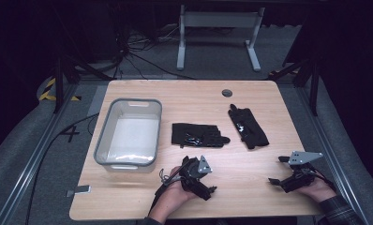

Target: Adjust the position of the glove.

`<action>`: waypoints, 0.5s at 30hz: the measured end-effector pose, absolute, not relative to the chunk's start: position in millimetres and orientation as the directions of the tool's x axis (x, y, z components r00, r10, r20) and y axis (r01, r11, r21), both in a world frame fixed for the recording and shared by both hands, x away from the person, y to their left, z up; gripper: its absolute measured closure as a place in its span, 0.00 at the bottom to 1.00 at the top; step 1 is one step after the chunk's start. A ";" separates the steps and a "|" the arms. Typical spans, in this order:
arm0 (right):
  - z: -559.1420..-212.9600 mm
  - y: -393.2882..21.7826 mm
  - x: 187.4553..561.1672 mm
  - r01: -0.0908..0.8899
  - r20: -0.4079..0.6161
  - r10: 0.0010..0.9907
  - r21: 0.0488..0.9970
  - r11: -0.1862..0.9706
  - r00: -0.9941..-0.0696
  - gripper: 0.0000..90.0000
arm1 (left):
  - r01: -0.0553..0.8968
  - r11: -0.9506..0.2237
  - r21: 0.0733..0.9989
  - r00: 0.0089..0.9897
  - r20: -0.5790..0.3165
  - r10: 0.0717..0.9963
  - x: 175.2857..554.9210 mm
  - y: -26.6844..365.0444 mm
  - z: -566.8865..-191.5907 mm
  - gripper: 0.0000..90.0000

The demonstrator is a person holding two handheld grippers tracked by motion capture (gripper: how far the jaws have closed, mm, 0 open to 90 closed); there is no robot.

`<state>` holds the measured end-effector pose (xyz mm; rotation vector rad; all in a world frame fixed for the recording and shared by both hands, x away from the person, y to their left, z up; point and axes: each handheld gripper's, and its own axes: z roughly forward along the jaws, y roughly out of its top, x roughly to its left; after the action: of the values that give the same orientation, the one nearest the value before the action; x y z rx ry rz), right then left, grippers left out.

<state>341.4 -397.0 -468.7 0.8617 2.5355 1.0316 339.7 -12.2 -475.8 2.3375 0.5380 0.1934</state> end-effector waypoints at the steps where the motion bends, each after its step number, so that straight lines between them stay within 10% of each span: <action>1: -468.7 -397.0 341.4 0.424 -0.026 0.618 0.704 0.569 -0.786 0.00 | 0.324 -0.655 0.683 0.902 -0.014 0.432 339.7 -12.2 -475.8 0.00; 15: -453.1 -390.6 351.1 0.431 -0.011 0.628 0.719 0.546 -0.778 0.23 | 0.327 -0.652 0.684 0.899 -0.011 0.439 339.4 -13.3 -475.8 0.00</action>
<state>351.1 -390.6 -453.1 0.8834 2.5174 1.0619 339.4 -13.3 -475.8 2.3351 0.5450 0.2004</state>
